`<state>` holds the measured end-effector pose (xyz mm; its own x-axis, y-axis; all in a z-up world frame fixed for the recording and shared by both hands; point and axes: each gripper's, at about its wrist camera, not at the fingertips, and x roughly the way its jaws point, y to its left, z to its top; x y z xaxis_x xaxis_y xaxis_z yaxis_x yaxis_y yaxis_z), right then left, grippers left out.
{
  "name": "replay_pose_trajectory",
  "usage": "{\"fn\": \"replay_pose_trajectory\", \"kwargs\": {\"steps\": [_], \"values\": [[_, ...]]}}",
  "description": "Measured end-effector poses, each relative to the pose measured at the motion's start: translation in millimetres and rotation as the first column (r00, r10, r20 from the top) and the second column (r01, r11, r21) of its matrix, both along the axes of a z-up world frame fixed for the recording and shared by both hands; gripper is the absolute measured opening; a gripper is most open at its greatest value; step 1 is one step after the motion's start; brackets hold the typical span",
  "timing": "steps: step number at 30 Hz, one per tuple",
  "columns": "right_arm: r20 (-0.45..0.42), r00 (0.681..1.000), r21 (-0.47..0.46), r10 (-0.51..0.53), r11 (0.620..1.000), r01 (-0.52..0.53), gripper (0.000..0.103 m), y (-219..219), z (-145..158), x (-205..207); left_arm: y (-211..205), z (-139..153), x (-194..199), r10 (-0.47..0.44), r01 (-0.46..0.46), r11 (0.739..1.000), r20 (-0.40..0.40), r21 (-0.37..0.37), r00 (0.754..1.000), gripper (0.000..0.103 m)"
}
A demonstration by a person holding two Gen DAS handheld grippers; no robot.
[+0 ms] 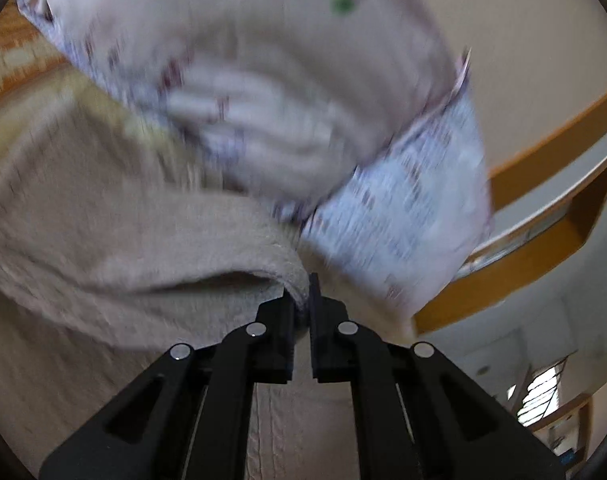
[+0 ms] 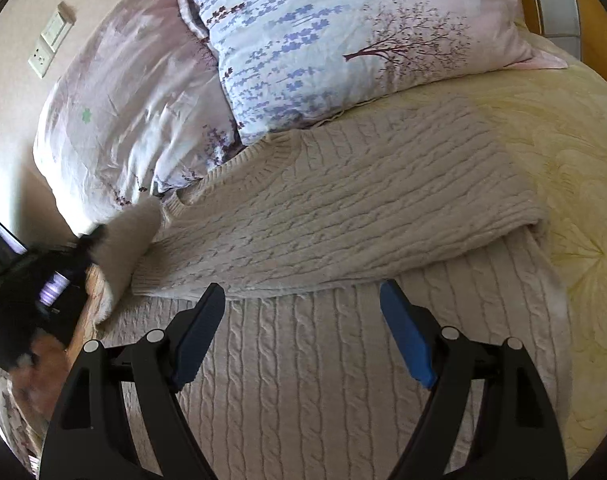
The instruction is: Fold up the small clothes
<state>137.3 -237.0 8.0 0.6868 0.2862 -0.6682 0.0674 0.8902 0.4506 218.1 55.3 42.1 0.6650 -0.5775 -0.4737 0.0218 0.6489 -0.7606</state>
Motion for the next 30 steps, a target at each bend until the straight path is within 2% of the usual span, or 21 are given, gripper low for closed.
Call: {"fn": "replay_pose_trajectory", "kwargs": {"steps": [4, 5, 6, 7, 8, 10, 13, 15, 18, 21, 23, 25, 27, 30], "values": [[0.006, 1.0, -0.008, -0.021, 1.0, 0.021, 0.082, -7, 2, -4, -36, -26, 3, -0.082, 0.091, 0.99, -0.086, 0.108, 0.993, 0.008], [0.008, 1.0, -0.011, -0.024, 1.0, 0.025, 0.082, -8, 2, -4, -41, -29, 2, -0.093, 0.105, 0.987, -0.101, 0.124, 0.991, 0.017], [0.01, 1.0, -0.015, -0.027, 1.0, 0.028, 0.082, -9, 3, -5, -45, -30, 0, -0.114, 0.129, 0.982, -0.111, 0.14, 0.987, 0.03], [0.01, 1.0, -0.024, -0.029, 0.999, 0.029, 0.082, -9, 5, -5, -46, -28, -2, -0.127, 0.143, 0.979, -0.111, 0.147, 0.986, 0.035], [0.012, 1.0, -0.031, -0.029, 0.999, 0.029, 0.082, -10, 6, -6, -45, -23, -7, -0.152, 0.167, 0.974, -0.102, 0.153, 0.983, 0.046], [0.025, 0.999, -0.054, -0.021, 0.998, 0.022, 0.082, -9, 11, -6, -37, -15, -21, -0.204, 0.216, 0.967, -0.094, 0.136, 0.974, 0.057], [0.066, 0.997, -0.106, 0.04, 0.994, -0.033, 0.081, 4, 25, -6, -14, -2, -49, -0.285, 0.29, 0.946, -0.054, 0.142, 0.957, 0.057], [0.1, 0.988, -0.154, 0.114, 0.983, -0.098, 0.081, 22, 35, -4, 10, 8, -67, -0.283, 0.279, 0.942, -0.006, 0.184, 0.959, 0.056], [0.153, 0.946, -0.262, 0.287, 0.934, -0.241, 0.081, 67, 51, 2, 48, 13, -73, -0.205, 0.19, 0.942, 0.026, 0.276, 0.978, 0.054], [0.178, 0.862, -0.37, 0.475, 0.844, -0.389, 0.075, 124, 57, 10, 82, 2, -62, -0.104, 0.103, 0.945, -0.012, 0.309, 0.994, 0.046], [0.167, 0.795, -0.453, 0.584, 0.761, -0.464, 0.067, 163, 54, 18, 96, -10, -54, -0.056, 0.071, 0.943, -0.053, 0.325, 0.997, 0.04], [0.145, 0.75, -0.515, 0.646, 0.696, -0.5, 0.061, 192, 49, 25, 103, -21, -49, -0.042, 0.066, 0.942, -0.082, 0.328, 0.996, 0.036], [0.114, 0.715, -0.559, 0.69, 0.639, -0.528, 0.059, 215, 41, 34, 106, -31, -45, -0.032, 0.069, 0.937, -0.11, 0.344, 0.993, 0.036], [0.061, 0.697, -0.603, 0.715, 0.583, -0.545, 0.057, 234, 29, 45, 105, -42, -43, -0.039, 0.083, 0.93, -0.129, 0.358, 0.991, 0.035]]}}
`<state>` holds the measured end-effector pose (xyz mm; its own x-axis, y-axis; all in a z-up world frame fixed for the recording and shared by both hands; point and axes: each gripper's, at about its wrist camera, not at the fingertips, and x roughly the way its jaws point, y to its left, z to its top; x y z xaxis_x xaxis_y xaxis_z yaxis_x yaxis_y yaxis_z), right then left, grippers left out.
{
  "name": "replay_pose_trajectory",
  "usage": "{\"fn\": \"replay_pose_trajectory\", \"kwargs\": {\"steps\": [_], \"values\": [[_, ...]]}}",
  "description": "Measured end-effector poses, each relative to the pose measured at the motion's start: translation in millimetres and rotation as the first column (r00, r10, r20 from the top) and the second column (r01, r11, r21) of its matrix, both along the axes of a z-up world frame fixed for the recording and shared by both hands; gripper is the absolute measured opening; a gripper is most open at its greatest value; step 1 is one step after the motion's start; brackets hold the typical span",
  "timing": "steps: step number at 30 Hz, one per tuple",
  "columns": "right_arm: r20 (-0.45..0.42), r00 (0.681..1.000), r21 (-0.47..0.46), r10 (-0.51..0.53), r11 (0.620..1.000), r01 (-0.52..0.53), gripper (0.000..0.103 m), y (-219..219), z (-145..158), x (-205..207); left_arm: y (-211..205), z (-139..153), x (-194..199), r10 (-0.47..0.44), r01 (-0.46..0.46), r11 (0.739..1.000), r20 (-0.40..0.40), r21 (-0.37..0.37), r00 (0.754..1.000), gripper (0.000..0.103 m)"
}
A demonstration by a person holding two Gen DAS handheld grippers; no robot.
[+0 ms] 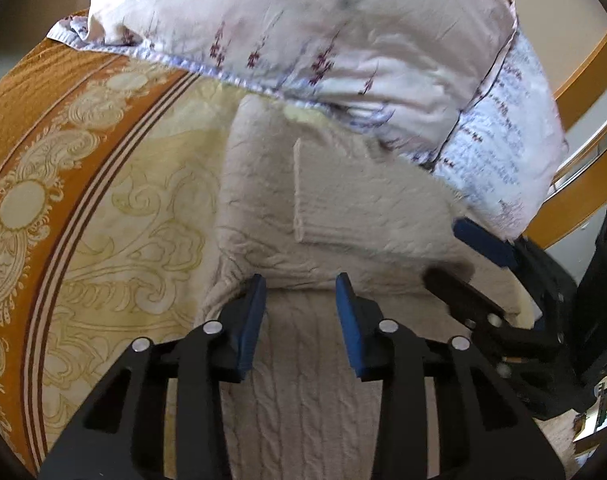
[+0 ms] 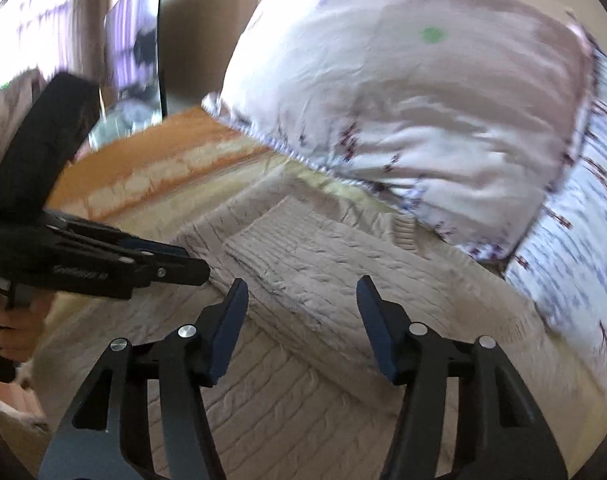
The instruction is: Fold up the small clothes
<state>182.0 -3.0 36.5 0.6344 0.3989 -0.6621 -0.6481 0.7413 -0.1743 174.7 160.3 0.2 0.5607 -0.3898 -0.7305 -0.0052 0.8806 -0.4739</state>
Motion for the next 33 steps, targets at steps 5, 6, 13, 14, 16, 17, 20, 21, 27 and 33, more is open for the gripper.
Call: {"fn": "replay_pose_trajectory", "kwargs": {"steps": [5, 6, 13, 14, 16, 17, 20, 21, 27, 33], "values": [[0.033, 0.999, -0.157, -0.003, 0.988, 0.008, 0.055, 20, -25, 10, -4, -3, 2, -0.01, 0.01, 0.999, 0.0, 0.033, 1.0, 0.035], [0.049, 0.999, -0.179, -0.007, 0.984, 0.016, 0.048, 22, -28, 10, -4, -3, 3, -0.011, 0.011, 0.999, 0.0, 0.032, 1.0, 0.035], [0.015, 0.993, -0.014, -0.117, 0.993, 0.117, 0.009, 0, -12, 20, -3, -4, 4, -0.01, 0.01, 1.0, -0.001, 0.025, 1.0, 0.035], [0.014, 0.988, 0.028, -0.151, 0.988, 0.15, 0.009, -8, -6, 20, -3, -4, 4, -0.01, 0.01, 1.0, -0.001, 0.024, 1.0, 0.035], [0.002, 0.978, 0.122, -0.209, 0.971, 0.207, 0.008, -28, 5, 18, -2, -4, 4, -0.009, 0.009, 1.0, -0.001, 0.022, 1.0, 0.035], [-0.017, 0.967, 0.189, -0.253, 0.949, 0.251, 0.008, -46, 12, 16, -3, -4, 4, -0.009, 0.009, 1.0, 0.0, 0.022, 1.0, 0.035], [-0.118, 0.919, 0.372, -0.376, 0.841, 0.392, 0.008, -103, 24, 16, -3, -4, 4, -0.01, 0.01, 1.0, 0.002, 0.027, 1.0, 0.036], [-0.164, 0.894, 0.429, -0.416, 0.786, 0.445, 0.008, -126, 25, 13, -3, -4, 4, -0.011, 0.01, 1.0, 0.002, 0.027, 1.0, 0.037], [-0.487, 0.7, 0.431, -0.523, 0.552, 0.713, 0.02, -229, -28, -9, -5, -2, 0, -0.037, 0.036, 0.999, 0.011, 0.021, 0.999, 0.047], [-0.577, 0.634, 0.516, -0.515, 0.372, 0.772, 0.05, -283, -31, -21, -7, 5, -14, -0.067, 0.066, 0.997, 0.026, 0.026, 0.997, 0.052]]}}
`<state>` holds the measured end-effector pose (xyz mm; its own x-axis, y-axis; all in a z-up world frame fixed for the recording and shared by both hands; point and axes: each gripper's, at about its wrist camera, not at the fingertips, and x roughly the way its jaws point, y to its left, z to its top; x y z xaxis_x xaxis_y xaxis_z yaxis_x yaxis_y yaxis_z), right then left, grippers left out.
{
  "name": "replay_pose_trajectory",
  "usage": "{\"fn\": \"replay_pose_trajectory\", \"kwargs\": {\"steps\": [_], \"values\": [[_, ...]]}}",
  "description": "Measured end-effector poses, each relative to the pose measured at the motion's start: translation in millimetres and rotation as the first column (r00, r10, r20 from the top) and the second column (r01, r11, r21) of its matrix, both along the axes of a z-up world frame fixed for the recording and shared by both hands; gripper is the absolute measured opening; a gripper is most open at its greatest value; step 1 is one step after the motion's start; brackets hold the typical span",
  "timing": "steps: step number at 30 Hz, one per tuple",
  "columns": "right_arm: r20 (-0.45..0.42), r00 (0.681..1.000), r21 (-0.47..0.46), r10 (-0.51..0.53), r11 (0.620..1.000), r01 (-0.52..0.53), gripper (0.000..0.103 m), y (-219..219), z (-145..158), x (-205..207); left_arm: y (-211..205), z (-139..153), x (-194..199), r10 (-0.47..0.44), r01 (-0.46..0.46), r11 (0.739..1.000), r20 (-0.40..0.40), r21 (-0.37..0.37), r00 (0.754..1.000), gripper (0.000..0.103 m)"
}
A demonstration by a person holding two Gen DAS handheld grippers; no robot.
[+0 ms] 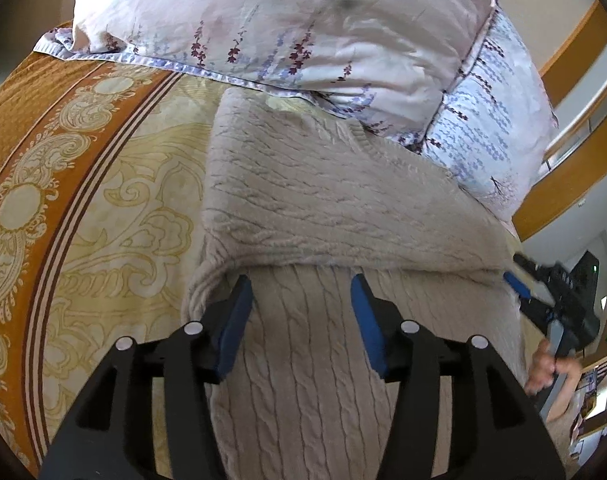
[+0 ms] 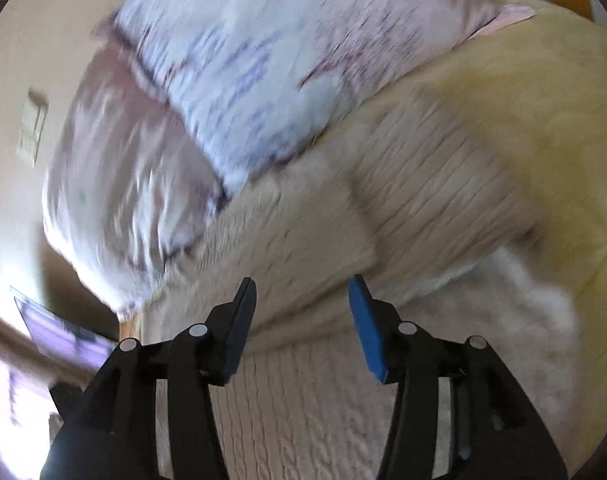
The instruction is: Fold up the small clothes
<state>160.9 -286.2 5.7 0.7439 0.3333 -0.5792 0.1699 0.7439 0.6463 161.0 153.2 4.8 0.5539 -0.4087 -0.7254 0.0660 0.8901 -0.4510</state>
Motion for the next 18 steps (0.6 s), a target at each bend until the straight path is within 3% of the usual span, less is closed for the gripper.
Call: {"fn": "replay_pose_trajectory", "kwargs": {"steps": [6, 11, 12, 14, 18], "values": [[-0.06, 0.997, -0.008, -0.05, 0.999, 0.05, 0.048, -18, -10, 18, 6, 1, -8, 0.002, -0.002, 1.0, -0.01, 0.001, 1.0, 0.053], [-0.084, 0.996, 0.005, 0.004, 1.0, -0.004, 0.023, -8, -26, 27, 8, -1, -9, 0.003, -0.003, 1.0, -0.016, -0.004, 1.0, 0.053], [-0.084, 0.996, 0.0, 0.009, 1.0, -0.009, 0.012, -6, -27, 28, 7, -1, -9, 0.003, -0.003, 1.0, -0.015, -0.002, 1.0, 0.053], [-0.062, 0.998, -0.003, 0.005, 1.0, -0.005, 0.008, -5, -26, 27, 7, -1, -10, 0.004, -0.004, 1.0, -0.012, -0.001, 1.0, 0.053], [0.047, 0.997, -0.101, -0.053, 0.993, 0.057, 0.007, -2, -4, 10, 7, 1, -14, -0.011, 0.011, 1.0, 0.008, 0.001, 1.0, 0.053]]}}
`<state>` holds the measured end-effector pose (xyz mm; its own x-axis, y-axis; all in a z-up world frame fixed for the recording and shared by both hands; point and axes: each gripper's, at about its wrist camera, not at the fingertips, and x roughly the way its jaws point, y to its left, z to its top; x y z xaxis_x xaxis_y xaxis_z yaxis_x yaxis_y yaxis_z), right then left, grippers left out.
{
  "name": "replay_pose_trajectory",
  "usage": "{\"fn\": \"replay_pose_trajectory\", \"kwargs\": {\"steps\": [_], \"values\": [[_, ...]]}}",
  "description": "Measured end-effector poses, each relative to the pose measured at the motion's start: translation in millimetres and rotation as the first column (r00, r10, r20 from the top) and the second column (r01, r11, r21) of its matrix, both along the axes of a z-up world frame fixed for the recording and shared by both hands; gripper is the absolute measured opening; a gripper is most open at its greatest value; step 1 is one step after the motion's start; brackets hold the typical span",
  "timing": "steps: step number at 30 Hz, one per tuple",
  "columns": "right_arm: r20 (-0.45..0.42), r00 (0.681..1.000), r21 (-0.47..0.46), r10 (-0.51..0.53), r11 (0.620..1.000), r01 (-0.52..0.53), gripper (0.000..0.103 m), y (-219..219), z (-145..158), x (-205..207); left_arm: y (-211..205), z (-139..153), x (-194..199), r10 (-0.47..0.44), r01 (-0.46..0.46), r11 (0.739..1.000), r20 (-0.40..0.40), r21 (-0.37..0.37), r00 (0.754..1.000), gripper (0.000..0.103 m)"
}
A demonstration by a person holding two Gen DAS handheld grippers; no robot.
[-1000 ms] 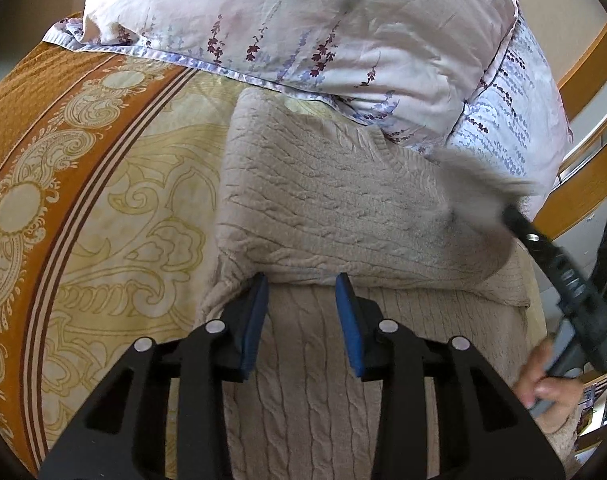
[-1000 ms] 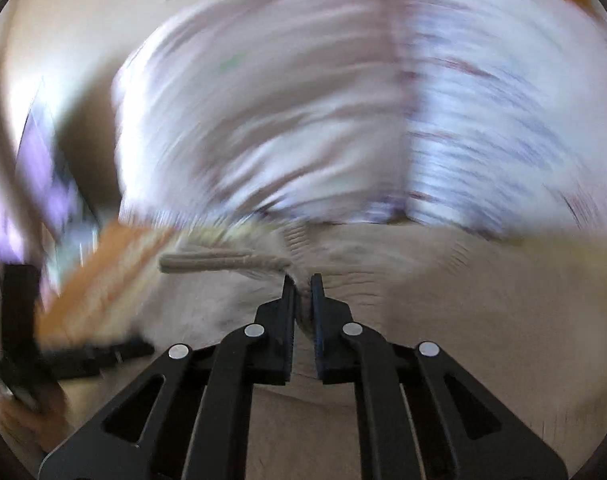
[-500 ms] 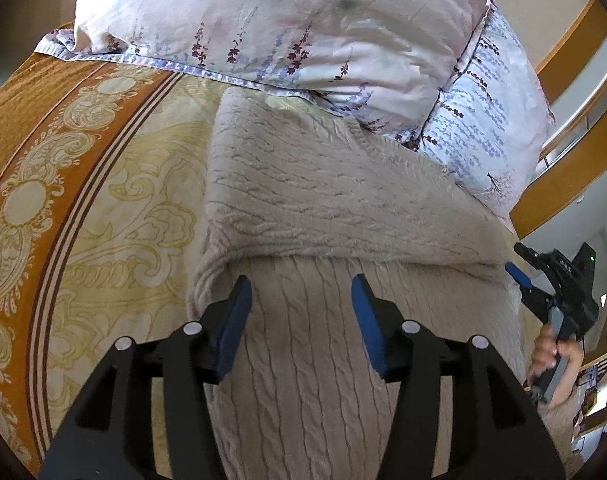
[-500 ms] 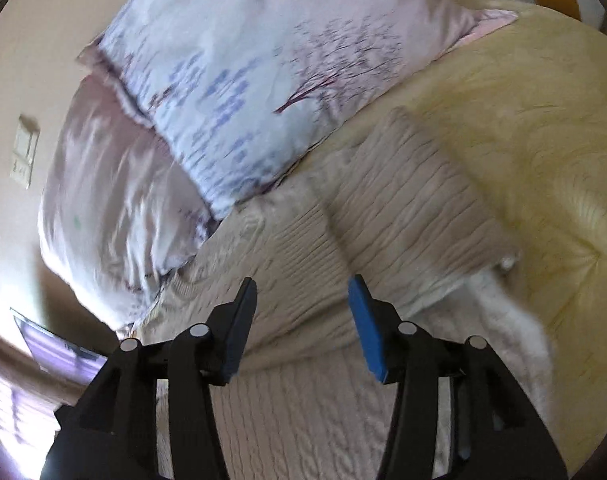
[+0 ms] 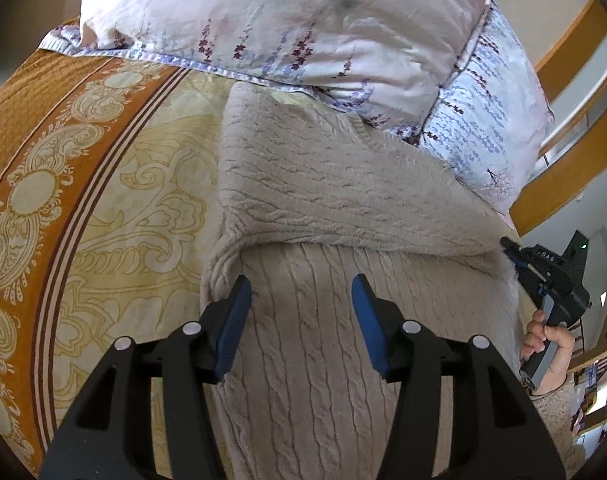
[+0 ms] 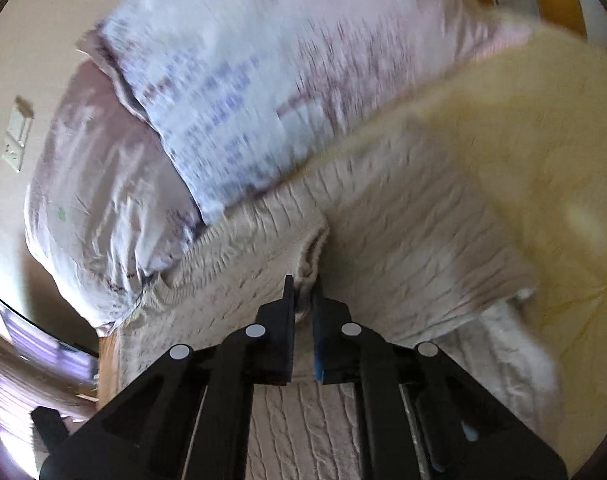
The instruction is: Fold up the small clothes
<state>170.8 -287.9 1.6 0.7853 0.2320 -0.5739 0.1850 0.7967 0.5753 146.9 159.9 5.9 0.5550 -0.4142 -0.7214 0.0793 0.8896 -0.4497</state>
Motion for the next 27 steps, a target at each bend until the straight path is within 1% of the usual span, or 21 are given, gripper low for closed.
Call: {"fn": "replay_pose_trajectory", "kwargs": {"steps": [2, 4, 5, 6, 8, 10, 12, 14, 16, 19, 23, 24, 25, 26, 27], "values": [[0.001, 1.0, -0.032, -0.027, 0.999, 0.027, 0.007, -1, 2, -3, -1, 1, -4, -0.016, 0.016, 1.0, 0.012, 0.006, 1.0, 0.054], [-0.052, 0.999, -0.064, -0.013, 0.998, 0.01, 0.008, 0, -5, 4, -2, 2, -8, -0.031, 0.03, 0.999, 0.023, 0.014, 0.999, 0.054], [-0.088, 0.996, -0.068, 0.001, 0.998, -0.007, 0.008, 0, -9, 7, -3, 3, -11, -0.032, 0.032, 0.999, 0.027, 0.019, 0.999, 0.054], [-0.118, 0.993, -0.059, 0.009, 0.998, -0.016, 0.01, -1, -12, 8, -3, 3, -14, -0.038, 0.037, 0.999, 0.031, 0.02, 0.999, 0.054], [-0.117, 0.993, -0.049, 0.015, 0.999, -0.021, 0.021, -4, -11, 2, -1, 2, -18, -0.037, 0.037, 0.999, 0.033, 0.013, 0.999, 0.054], [-0.084, 0.996, -0.058, 0.026, 0.998, -0.031, 0.052, -8, -2, -11, 3, 2, -24, -0.037, 0.037, 0.999, 0.036, -0.004, 0.999, 0.054], [-0.046, 0.998, -0.093, 0.037, 0.995, -0.041, 0.062, -12, 7, -29, 7, 0, -30, -0.043, 0.044, 0.999, 0.04, -0.023, 0.998, 0.054], [-0.04, 0.996, -0.138, 0.074, 0.987, -0.079, 0.062, -18, 11, -48, 10, -2, -36, -0.053, 0.054, 0.998, 0.04, -0.03, 0.998, 0.054], [-0.052, 0.994, -0.149, 0.097, 0.983, -0.103, 0.062, -25, 10, -63, 12, -3, -44, -0.061, 0.063, 0.997, 0.043, -0.037, 0.997, 0.054], [-0.089, 0.991, -0.162, 0.1, 0.98, -0.114, 0.062, -41, 2, -88, 16, -4, -57, -0.07, 0.073, 0.995, 0.046, -0.062, 0.996, 0.054], [-0.129, 0.985, -0.118, 0.111, 0.985, -0.126, 0.062, -61, -13, -117, 21, -8, -72, -0.069, 0.073, 0.991, 0.041, -0.112, 0.997, 0.053], [-0.139, 0.983, -0.097, 0.121, 0.986, -0.135, 0.06, -64, -17, -122, 22, -9, -77, -0.064, 0.069, 0.99, 0.043, -0.122, 0.997, 0.052], [-0.144, 0.981, -0.076, 0.132, 0.987, -0.144, 0.056, -66, -20, -125, 23, -9, -81, -0.062, 0.067, 0.989, 0.043, -0.132, 0.997, 0.052], [-0.145, 0.978, -0.043, 0.151, 0.986, -0.159, 0.055, -69, -24, -129, 24, -10, -85, -0.063, 0.068, 0.987, 0.041, -0.146, 0.997, 0.052], [-0.128, 0.978, -0.016, 0.166, 0.985, -0.17, 0.053, -70, -26, -134, 25, -12, -90, -0.062, 0.067, 0.984, 0.037, -0.167, 0.997, 0.052]]}}
